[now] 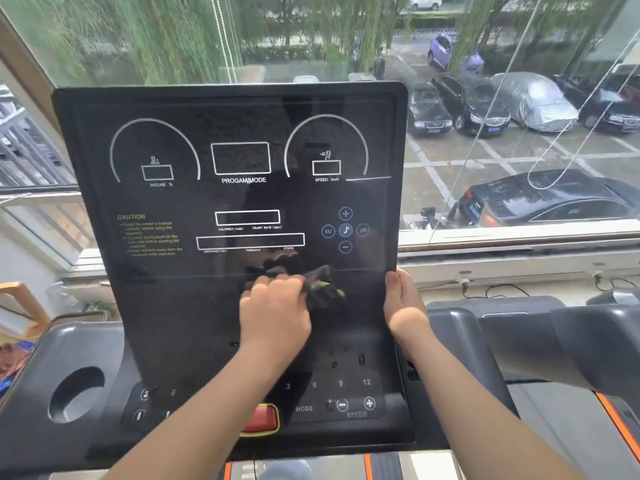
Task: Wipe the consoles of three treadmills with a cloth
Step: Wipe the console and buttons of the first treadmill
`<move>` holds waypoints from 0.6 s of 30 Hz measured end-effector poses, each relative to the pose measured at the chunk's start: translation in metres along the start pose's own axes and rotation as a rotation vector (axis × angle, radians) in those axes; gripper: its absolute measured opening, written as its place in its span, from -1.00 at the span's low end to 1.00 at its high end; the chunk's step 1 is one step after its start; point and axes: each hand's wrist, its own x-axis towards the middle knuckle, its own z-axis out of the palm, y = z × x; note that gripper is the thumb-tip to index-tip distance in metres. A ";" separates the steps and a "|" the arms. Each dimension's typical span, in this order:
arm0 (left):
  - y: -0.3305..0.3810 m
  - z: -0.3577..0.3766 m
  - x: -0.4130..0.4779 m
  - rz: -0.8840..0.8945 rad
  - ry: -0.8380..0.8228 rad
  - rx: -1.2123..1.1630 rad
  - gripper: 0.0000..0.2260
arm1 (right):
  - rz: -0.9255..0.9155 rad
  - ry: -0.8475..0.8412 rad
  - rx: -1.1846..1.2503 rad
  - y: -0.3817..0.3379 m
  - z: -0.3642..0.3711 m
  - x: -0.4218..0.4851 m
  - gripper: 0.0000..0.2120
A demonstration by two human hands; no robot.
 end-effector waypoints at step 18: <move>-0.047 -0.013 0.002 0.137 -0.017 -0.085 -0.80 | -0.322 0.319 -0.170 -0.064 0.078 -0.094 -0.56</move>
